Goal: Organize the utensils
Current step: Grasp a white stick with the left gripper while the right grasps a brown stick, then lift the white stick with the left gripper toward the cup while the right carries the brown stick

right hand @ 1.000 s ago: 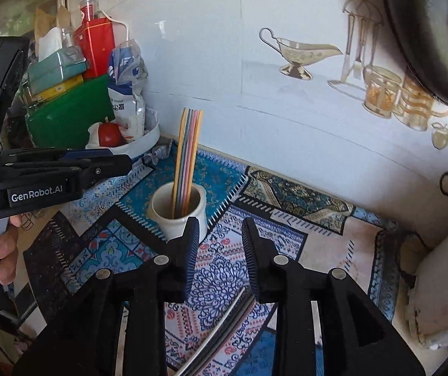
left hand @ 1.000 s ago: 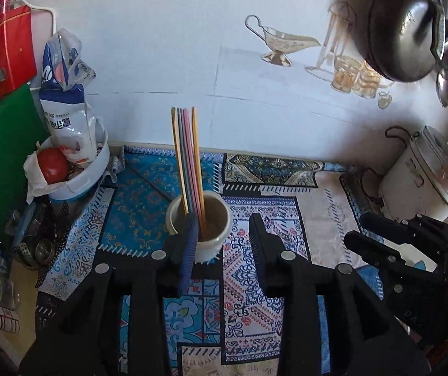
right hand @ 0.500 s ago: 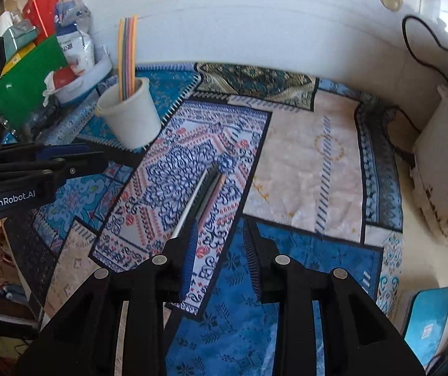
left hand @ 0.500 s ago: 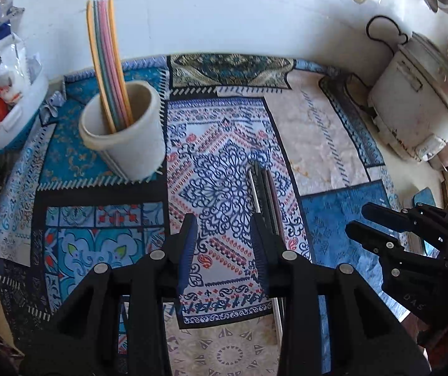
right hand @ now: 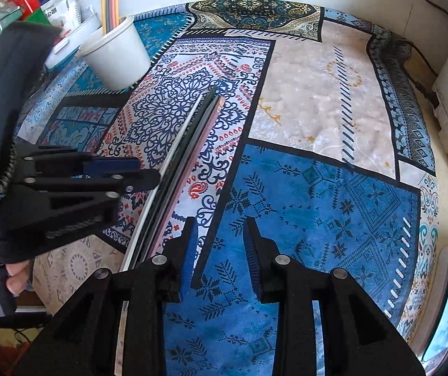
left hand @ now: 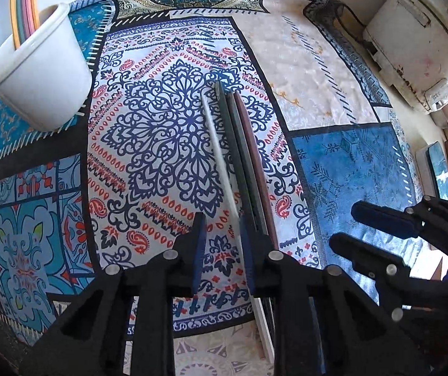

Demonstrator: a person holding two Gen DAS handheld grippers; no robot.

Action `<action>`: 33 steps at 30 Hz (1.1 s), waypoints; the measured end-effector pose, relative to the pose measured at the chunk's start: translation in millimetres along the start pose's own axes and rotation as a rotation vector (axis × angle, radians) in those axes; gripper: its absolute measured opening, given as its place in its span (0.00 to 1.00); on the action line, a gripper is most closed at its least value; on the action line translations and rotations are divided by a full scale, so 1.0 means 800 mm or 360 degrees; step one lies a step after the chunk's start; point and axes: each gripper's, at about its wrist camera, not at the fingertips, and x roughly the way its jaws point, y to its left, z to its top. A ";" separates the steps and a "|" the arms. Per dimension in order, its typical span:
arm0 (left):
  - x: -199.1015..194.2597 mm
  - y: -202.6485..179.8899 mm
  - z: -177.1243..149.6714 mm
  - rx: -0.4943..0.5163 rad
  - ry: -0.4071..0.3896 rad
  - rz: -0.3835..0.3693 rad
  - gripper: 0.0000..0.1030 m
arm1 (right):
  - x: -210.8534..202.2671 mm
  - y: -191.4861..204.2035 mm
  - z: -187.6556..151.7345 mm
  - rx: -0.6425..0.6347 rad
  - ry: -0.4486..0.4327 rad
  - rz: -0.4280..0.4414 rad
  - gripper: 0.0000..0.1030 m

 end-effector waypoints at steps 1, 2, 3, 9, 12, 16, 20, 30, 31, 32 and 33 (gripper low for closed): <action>0.002 -0.001 0.001 0.0012 0.0000 0.0004 0.17 | 0.001 0.003 0.001 -0.0008 0.0002 0.0005 0.26; 0.002 -0.002 0.001 0.0028 -0.0010 0.0016 0.12 | 0.003 0.005 0.002 -0.0014 0.0006 0.0013 0.26; 0.004 -0.002 0.002 0.0038 -0.0012 0.0033 0.06 | 0.005 0.008 0.003 -0.0021 0.0009 0.0025 0.26; -0.001 0.027 -0.002 -0.0034 -0.0009 0.0073 0.05 | 0.026 0.022 0.014 -0.0039 0.0046 0.0071 0.26; -0.006 0.050 -0.007 -0.0058 -0.0010 0.0098 0.05 | 0.035 0.026 0.019 -0.0045 0.0058 0.0071 0.26; -0.010 0.066 -0.013 -0.0042 -0.0012 0.0144 0.05 | 0.039 0.030 0.019 -0.0110 0.0050 0.0040 0.26; -0.011 0.074 -0.013 -0.0055 0.0017 0.0147 0.05 | 0.039 0.024 0.021 -0.0144 0.0062 0.0023 0.25; -0.019 0.070 -0.045 -0.0072 0.0087 0.0118 0.08 | 0.042 -0.012 0.042 -0.0099 0.0115 -0.0006 0.07; -0.019 0.069 -0.047 -0.0063 0.0082 0.0130 0.08 | 0.044 -0.011 0.046 -0.0109 0.0116 -0.0006 0.07; -0.020 0.068 -0.049 -0.0059 0.0077 0.0142 0.08 | 0.046 -0.010 0.051 -0.0121 0.0119 -0.0010 0.07; -0.020 0.067 -0.049 -0.0055 0.0073 0.0157 0.08 | 0.049 -0.009 0.056 -0.0136 0.0122 -0.0018 0.07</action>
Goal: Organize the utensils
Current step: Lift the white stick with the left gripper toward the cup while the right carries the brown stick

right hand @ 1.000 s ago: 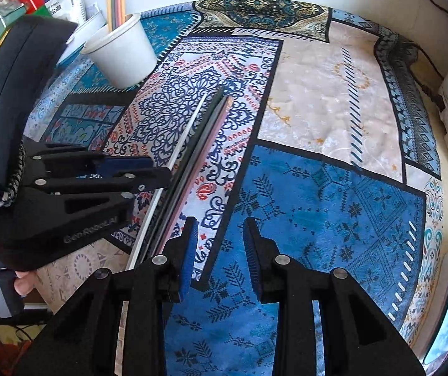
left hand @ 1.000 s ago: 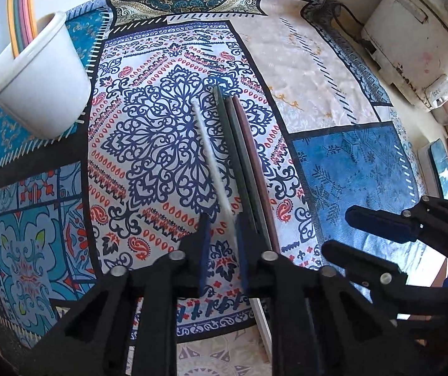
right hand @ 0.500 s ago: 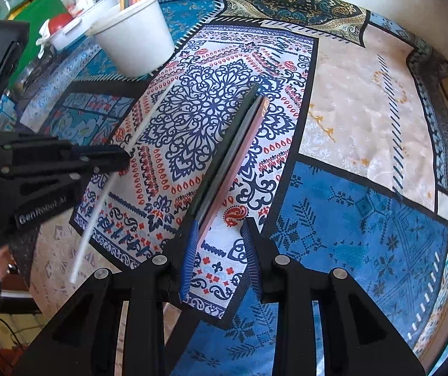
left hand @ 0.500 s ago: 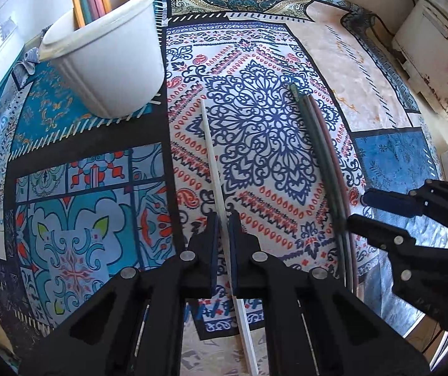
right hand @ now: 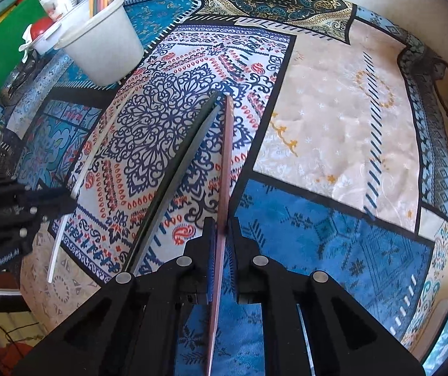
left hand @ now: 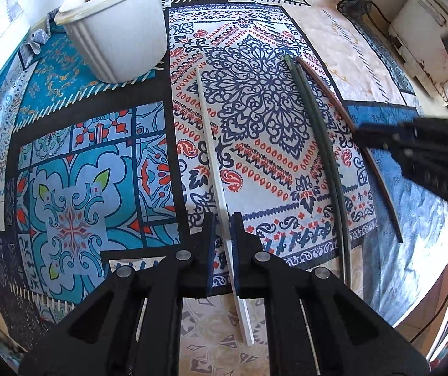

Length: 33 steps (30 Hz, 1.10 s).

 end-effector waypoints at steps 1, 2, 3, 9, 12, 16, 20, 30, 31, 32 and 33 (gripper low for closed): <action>-0.001 -0.001 -0.001 0.0000 -0.0002 0.0012 0.08 | 0.001 0.002 0.005 -0.0017 0.0001 -0.0007 0.07; -0.001 -0.002 -0.001 0.0002 -0.0005 0.0024 0.08 | 0.002 0.005 0.009 -0.0032 0.0001 -0.0013 0.07; -0.001 -0.003 -0.001 0.0007 -0.0008 0.0033 0.08 | 0.004 0.007 0.012 -0.0045 -0.0001 -0.0016 0.07; 0.007 -0.019 0.003 0.0055 -0.0032 0.0071 0.06 | 0.012 0.009 0.032 -0.0051 -0.0015 0.0002 0.07; 0.008 -0.019 0.009 0.0062 -0.0019 0.0054 0.05 | 0.017 0.011 0.043 -0.0037 -0.0004 0.0009 0.06; 0.008 -0.007 0.009 0.0035 0.0014 0.0001 0.04 | 0.018 0.003 0.049 0.0021 0.0002 0.0046 0.05; 0.005 0.005 0.008 -0.0001 0.0027 -0.0009 0.04 | 0.001 -0.005 0.045 0.0068 -0.0056 0.0075 0.05; -0.045 0.033 -0.003 -0.0144 -0.0165 -0.0044 0.04 | -0.061 0.004 0.025 0.0079 -0.0248 0.0091 0.05; -0.053 0.035 -0.004 -0.0162 -0.0192 -0.0048 0.04 | -0.066 0.008 0.027 0.0078 -0.0269 0.0093 0.05; -0.061 0.037 -0.003 -0.0177 -0.0222 -0.0051 0.04 | -0.071 0.011 0.028 0.0075 -0.0295 0.0093 0.05; -0.068 0.039 -0.001 -0.0188 -0.0246 -0.0051 0.04 | -0.075 0.013 0.029 0.0072 -0.0314 0.0093 0.05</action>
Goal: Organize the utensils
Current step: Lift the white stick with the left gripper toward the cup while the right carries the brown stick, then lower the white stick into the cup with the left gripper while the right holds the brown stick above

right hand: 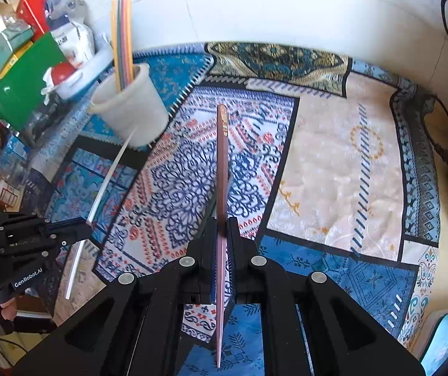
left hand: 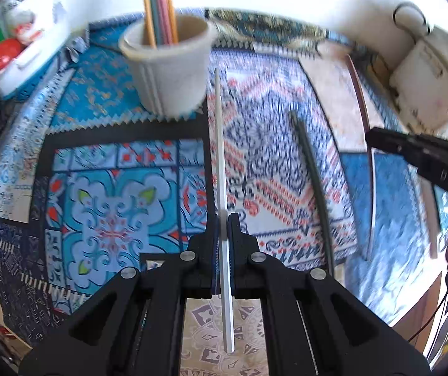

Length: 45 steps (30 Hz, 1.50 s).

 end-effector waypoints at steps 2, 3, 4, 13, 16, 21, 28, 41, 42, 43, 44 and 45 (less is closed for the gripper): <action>-0.014 0.005 0.005 -0.0027 -0.0052 -0.0009 0.04 | -0.008 0.005 0.003 -0.0003 -0.0038 0.0012 0.05; -0.018 0.004 0.007 -0.0042 -0.0074 -0.0018 0.04 | -0.012 0.008 0.005 -0.0004 -0.0056 0.0020 0.05; -0.023 0.004 0.011 -0.0053 -0.0094 -0.0022 0.04 | -0.015 0.011 0.008 -0.0005 -0.0076 0.0025 0.05; -0.069 0.020 0.034 -0.0130 -0.0287 -0.0018 0.04 | -0.045 0.034 0.035 -0.0044 -0.0225 0.0089 0.05; -0.084 0.027 0.043 -0.0154 -0.0340 -0.0014 0.04 | -0.053 0.043 0.048 -0.0072 -0.0272 0.0110 0.05; -0.102 0.039 0.062 -0.0201 -0.0420 -0.0008 0.04 | -0.065 0.058 0.073 -0.0124 -0.0345 0.0139 0.01; -0.127 0.051 0.090 -0.0229 -0.0542 0.0042 0.04 | -0.028 0.061 0.099 -0.0200 -0.0230 0.0121 0.01; -0.134 0.086 0.151 -0.0355 -0.0708 0.0097 0.04 | 0.128 -0.021 0.142 0.0047 0.0235 0.0078 0.09; -0.132 0.087 0.156 -0.0357 -0.0713 0.0103 0.04 | 0.136 -0.024 0.146 0.0058 0.0247 0.0079 0.09; -0.130 0.088 0.162 -0.0359 -0.0718 0.0111 0.04 | 0.144 -0.027 0.150 0.0064 0.0259 0.0076 0.09; -0.127 0.089 0.169 -0.0362 -0.0725 0.0120 0.04 | 0.150 -0.029 0.153 0.0066 0.0270 0.0070 0.09; -0.125 0.091 0.174 -0.0368 -0.0731 0.0125 0.04 | 0.157 -0.030 0.155 0.0068 0.0277 0.0065 0.09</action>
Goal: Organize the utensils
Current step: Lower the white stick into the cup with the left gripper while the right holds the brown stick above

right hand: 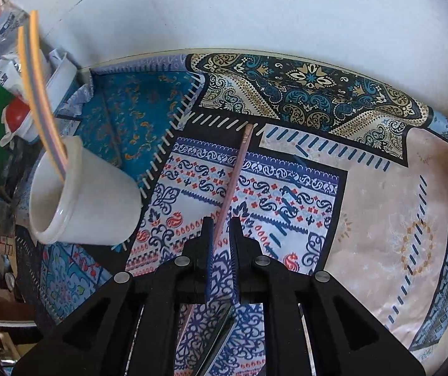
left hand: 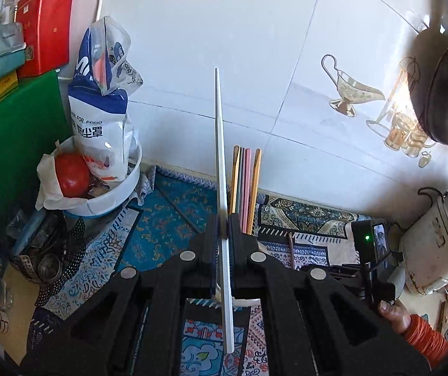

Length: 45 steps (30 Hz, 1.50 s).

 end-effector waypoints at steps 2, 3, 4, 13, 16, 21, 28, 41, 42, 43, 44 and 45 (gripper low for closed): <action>0.011 -0.001 0.009 -0.0012 -0.0018 0.0004 0.04 | 0.012 0.000 0.006 -0.0005 0.0023 -0.0013 0.09; 0.015 -0.002 0.012 -0.0016 -0.0027 0.0005 0.04 | 0.017 0.001 0.008 -0.0015 0.0033 -0.0024 0.09; 0.021 -0.004 0.016 -0.0020 -0.0038 0.0011 0.04 | 0.022 0.001 0.009 -0.0027 0.0043 -0.0040 0.09; 0.074 -0.025 0.019 0.0060 -0.0039 0.0058 0.04 | 0.029 0.021 -0.001 -0.0120 -0.0043 -0.0094 0.16; 0.089 -0.028 0.014 0.0068 -0.0034 0.0066 0.04 | 0.031 0.031 -0.003 -0.0151 -0.0062 -0.0108 0.17; 0.107 -0.029 0.004 0.0063 -0.0023 0.0085 0.04 | 0.035 0.039 -0.005 -0.0166 -0.0093 -0.0102 0.07; 0.118 -0.030 -0.013 0.0121 0.0017 0.0113 0.04 | 0.011 0.034 -0.008 -0.0090 -0.0153 0.0039 0.06; 0.118 -0.027 -0.031 0.0143 0.0108 0.0100 0.04 | -0.088 0.033 -0.019 -0.0122 -0.0397 0.0145 0.05; 0.117 -0.028 -0.032 0.0149 0.0115 0.0100 0.04 | -0.097 0.034 -0.021 -0.0133 -0.0417 0.0150 0.05; 0.116 -0.028 -0.033 0.0154 0.0123 0.0098 0.04 | -0.102 0.036 -0.022 -0.0140 -0.0434 0.0154 0.05; 0.115 -0.028 -0.033 0.0159 0.0130 0.0098 0.04 | -0.109 0.036 -0.024 -0.0149 -0.0451 0.0157 0.05; 0.114 -0.028 -0.035 0.0164 0.0137 0.0098 0.04 | -0.114 0.038 -0.025 -0.0151 -0.0470 0.0160 0.05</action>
